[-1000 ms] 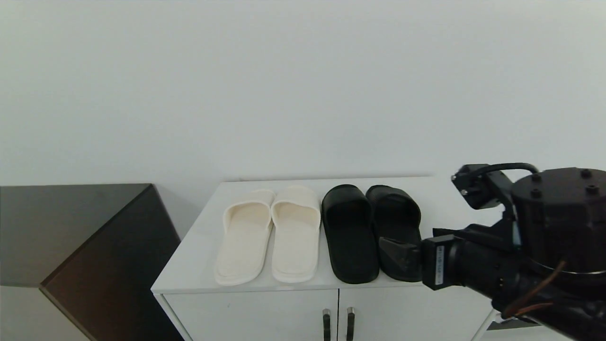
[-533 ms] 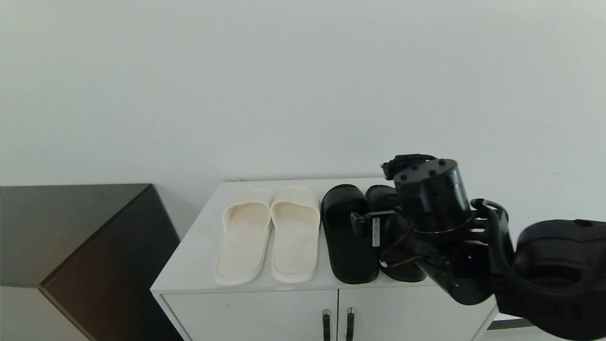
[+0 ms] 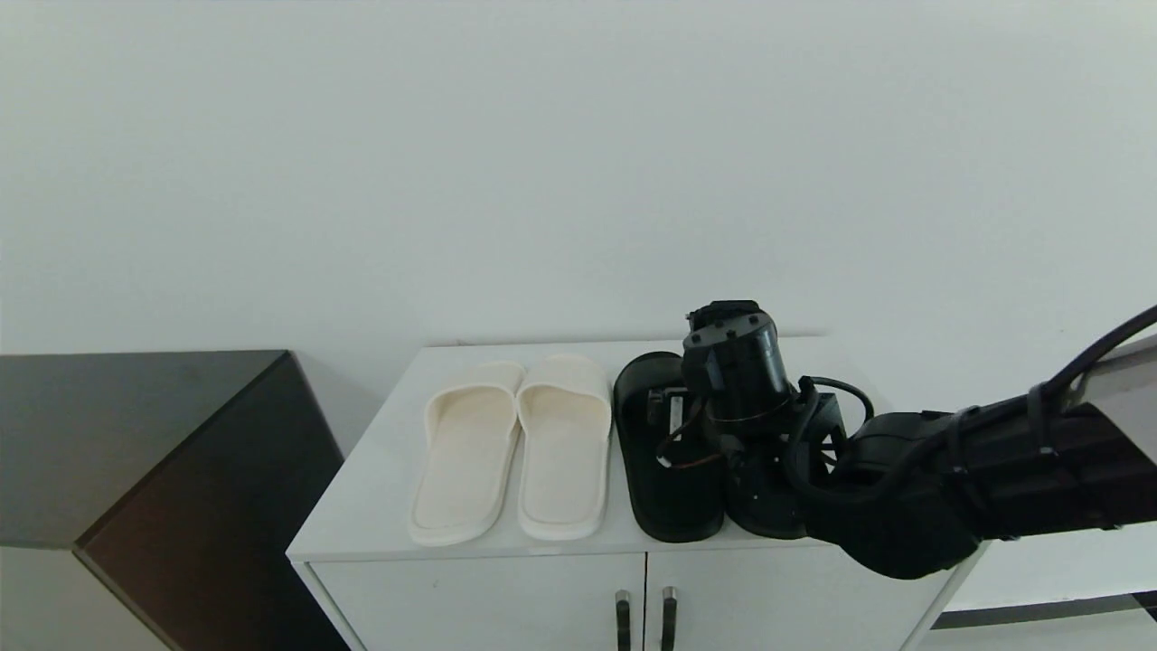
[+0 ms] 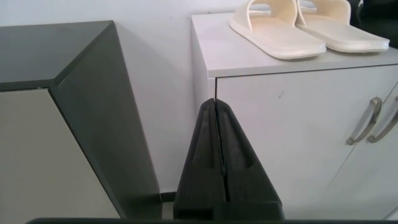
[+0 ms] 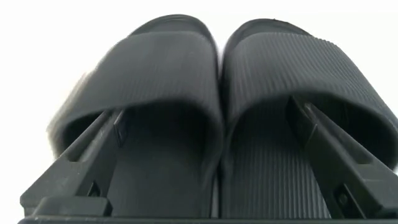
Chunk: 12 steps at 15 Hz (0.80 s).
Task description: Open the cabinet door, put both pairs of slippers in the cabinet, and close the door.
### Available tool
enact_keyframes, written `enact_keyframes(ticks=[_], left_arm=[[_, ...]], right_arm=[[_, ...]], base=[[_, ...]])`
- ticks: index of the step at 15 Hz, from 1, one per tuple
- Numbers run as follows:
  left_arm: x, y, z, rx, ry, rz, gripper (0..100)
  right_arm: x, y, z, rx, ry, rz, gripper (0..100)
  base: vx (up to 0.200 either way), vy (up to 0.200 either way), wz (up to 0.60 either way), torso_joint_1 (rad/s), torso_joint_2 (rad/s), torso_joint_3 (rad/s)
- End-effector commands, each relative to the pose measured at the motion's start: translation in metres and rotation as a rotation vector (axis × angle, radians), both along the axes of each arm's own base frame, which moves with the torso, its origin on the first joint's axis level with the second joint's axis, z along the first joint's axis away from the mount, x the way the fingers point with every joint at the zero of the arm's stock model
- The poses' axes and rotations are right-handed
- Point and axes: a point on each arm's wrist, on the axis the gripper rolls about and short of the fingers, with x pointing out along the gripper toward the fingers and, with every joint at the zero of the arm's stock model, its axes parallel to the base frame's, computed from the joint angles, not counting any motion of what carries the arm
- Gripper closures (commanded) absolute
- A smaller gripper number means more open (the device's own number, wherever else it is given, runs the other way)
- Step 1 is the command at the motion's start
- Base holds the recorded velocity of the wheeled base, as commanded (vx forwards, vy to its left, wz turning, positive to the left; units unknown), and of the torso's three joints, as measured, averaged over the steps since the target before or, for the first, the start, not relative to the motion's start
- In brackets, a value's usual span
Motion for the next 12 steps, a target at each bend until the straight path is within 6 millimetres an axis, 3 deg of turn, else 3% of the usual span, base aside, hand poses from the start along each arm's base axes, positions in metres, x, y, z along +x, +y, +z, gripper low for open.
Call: enact_keyframes(ticks=[1, 6, 7, 12], left_arm=[[0.000, 0.000, 0.000, 0.000, 0.000, 0.000, 100], [0.000, 0.000, 0.000, -0.002, 0.000, 0.000, 100], [0.000, 0.000, 0.000, -0.003, 0.000, 0.000, 100], [0.000, 0.000, 0.000, -0.017, 0.000, 0.001, 100]], right_arm=[[0.009, 0.002, -0.007, -0.008, 0.007, -0.014, 0], [0.027, 0.001, -0.013, -0.015, 0.006, -0.044, 0], [0.030, 0.002, -0.012, -0.012, 0.003, -0.049, 100], [0.033, 0.003, -0.012, -0.026, -0.003, -0.048, 100]], base=[[0.000, 0.000, 0.00, 0.000, 0.00, 0.000], [0.000, 0.000, 0.00, 0.000, 0.00, 0.000], [0.000, 0.000, 0.00, 0.000, 0.00, 0.000], [0.000, 0.000, 0.00, 0.000, 0.00, 0.000]])
